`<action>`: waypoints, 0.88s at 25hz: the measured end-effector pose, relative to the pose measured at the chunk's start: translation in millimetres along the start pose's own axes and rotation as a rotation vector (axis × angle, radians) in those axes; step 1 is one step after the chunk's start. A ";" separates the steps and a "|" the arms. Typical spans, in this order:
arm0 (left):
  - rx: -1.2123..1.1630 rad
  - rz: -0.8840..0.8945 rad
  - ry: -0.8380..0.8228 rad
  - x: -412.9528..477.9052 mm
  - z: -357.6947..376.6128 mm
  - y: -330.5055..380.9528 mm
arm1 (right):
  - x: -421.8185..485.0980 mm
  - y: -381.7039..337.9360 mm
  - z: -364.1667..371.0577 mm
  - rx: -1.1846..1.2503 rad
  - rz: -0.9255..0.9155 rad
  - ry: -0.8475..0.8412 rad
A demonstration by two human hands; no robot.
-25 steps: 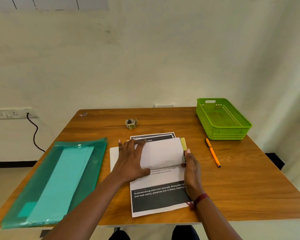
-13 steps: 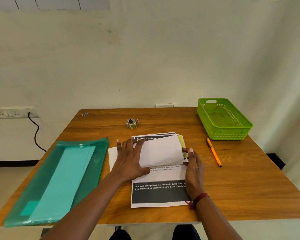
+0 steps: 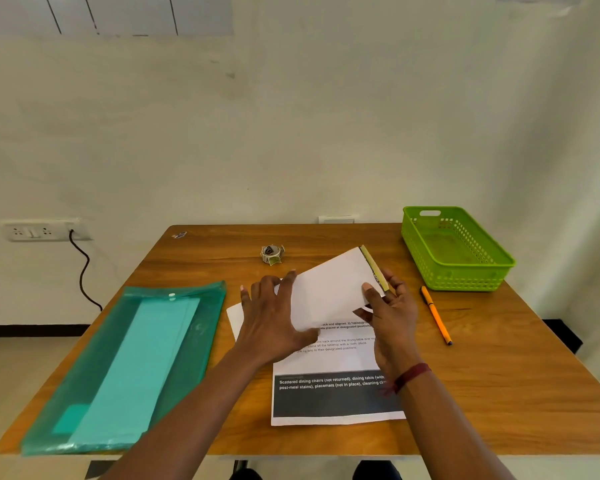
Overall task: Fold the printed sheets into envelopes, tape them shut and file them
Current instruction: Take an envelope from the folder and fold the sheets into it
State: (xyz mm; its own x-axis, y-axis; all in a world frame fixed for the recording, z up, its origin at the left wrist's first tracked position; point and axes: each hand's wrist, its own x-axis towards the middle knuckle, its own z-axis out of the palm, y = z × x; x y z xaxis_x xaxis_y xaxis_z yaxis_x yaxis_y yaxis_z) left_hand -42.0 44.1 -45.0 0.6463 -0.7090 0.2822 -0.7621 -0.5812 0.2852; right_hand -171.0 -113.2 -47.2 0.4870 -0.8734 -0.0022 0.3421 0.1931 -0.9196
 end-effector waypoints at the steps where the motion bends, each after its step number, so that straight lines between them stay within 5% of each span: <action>1: -0.019 -0.016 -0.006 1.1 -2.2 3.1 | 2.7 -4.2 3.8 -0.007 -0.012 -0.001; 5: -0.297 -0.157 0.001 10.4 -20.1 17.4 | 13.4 -29.5 18.7 -0.072 -0.144 -0.074; 11: -1.114 -0.278 0.025 35.9 -67.8 33.9 | 19.7 -68.1 37.4 -0.221 -0.339 -0.267; 22: -1.610 -0.333 0.130 43.5 -93.9 76.5 | 2.5 -79.3 53.3 -0.344 -0.495 -0.349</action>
State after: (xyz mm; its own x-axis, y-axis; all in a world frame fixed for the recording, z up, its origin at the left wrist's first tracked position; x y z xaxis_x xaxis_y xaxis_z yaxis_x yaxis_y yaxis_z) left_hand -68.6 6.2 75.1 0.8252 -0.5613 0.0639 0.1692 0.3535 0.9200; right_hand -154.1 -106.9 46.6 0.5890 -0.6163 0.5227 0.3443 -0.3938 -0.8523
